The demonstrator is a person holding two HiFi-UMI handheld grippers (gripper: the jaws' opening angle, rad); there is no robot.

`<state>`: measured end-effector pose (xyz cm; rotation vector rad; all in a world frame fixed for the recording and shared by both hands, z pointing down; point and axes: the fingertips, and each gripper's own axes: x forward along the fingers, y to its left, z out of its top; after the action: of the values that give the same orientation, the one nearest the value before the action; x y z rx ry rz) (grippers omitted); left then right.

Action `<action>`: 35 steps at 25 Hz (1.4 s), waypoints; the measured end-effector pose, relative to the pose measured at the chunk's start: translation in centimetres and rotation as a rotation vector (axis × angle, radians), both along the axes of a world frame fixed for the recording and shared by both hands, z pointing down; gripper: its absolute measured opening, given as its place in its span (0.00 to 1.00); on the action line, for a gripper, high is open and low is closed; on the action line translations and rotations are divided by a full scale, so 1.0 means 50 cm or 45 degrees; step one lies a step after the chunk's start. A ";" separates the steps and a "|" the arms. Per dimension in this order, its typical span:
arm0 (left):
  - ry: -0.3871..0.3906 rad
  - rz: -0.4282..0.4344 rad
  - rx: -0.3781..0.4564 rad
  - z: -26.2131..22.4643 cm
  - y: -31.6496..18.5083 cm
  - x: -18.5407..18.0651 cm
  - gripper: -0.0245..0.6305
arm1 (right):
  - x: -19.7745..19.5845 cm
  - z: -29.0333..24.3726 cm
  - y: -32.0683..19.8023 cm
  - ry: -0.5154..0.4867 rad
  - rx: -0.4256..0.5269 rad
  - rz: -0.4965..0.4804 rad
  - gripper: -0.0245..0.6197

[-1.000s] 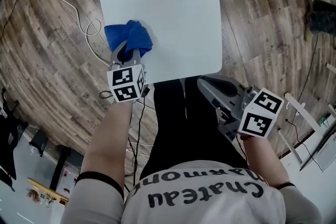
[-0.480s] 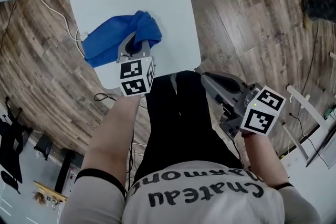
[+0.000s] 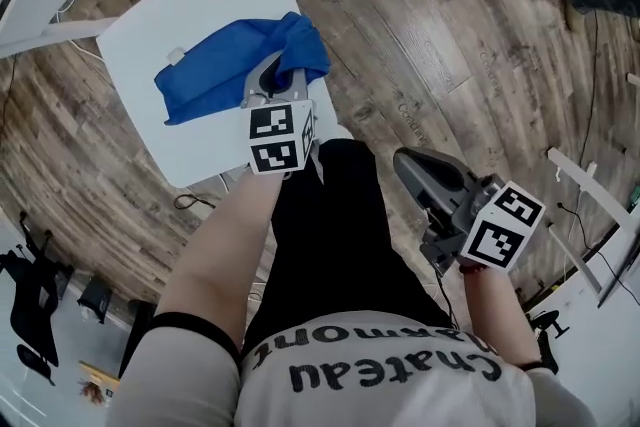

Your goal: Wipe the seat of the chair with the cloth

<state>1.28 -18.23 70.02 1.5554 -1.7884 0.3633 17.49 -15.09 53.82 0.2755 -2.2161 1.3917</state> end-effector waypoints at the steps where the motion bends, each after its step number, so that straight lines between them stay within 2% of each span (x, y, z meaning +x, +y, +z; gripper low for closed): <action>1: -0.006 0.000 0.001 -0.001 -0.008 0.009 0.08 | 0.013 0.000 -0.002 0.000 0.002 0.016 0.06; 4: 0.027 -0.003 0.008 -0.002 -0.033 0.038 0.08 | 0.045 -0.002 -0.004 0.001 0.003 0.048 0.06; 10: 0.206 0.019 -0.013 -0.010 -0.094 0.141 0.08 | 0.075 -0.012 -0.019 0.008 0.015 0.077 0.06; 14: 0.318 0.108 0.128 -0.100 -0.124 0.223 0.09 | 0.065 -0.040 -0.027 0.003 0.049 0.049 0.06; 17: 0.378 0.112 0.226 -0.192 -0.115 0.234 0.09 | 0.041 -0.064 -0.038 0.016 0.109 0.034 0.06; 21: 0.453 0.014 0.387 -0.342 -0.045 0.174 0.09 | -0.015 -0.116 -0.044 -0.021 0.197 -0.004 0.06; 24: 0.451 -0.056 0.478 -0.449 0.040 0.100 0.09 | -0.078 -0.162 -0.019 -0.099 0.176 -0.068 0.06; 29: 0.320 -0.212 0.517 -0.575 0.225 -0.027 0.09 | -0.198 -0.227 0.056 -0.197 0.186 -0.302 0.06; 32: 0.233 -0.339 0.482 -0.598 0.347 -0.094 0.09 | -0.262 -0.254 0.108 -0.234 0.199 -0.411 0.06; 35: 0.164 -0.513 0.468 -0.597 0.455 -0.165 0.09 | -0.320 -0.267 0.167 -0.271 0.199 -0.522 0.06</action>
<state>-6.97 4.54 40.17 1.3652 -2.0857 -0.2666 1.48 -6.73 40.47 -0.2755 -2.3833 1.0670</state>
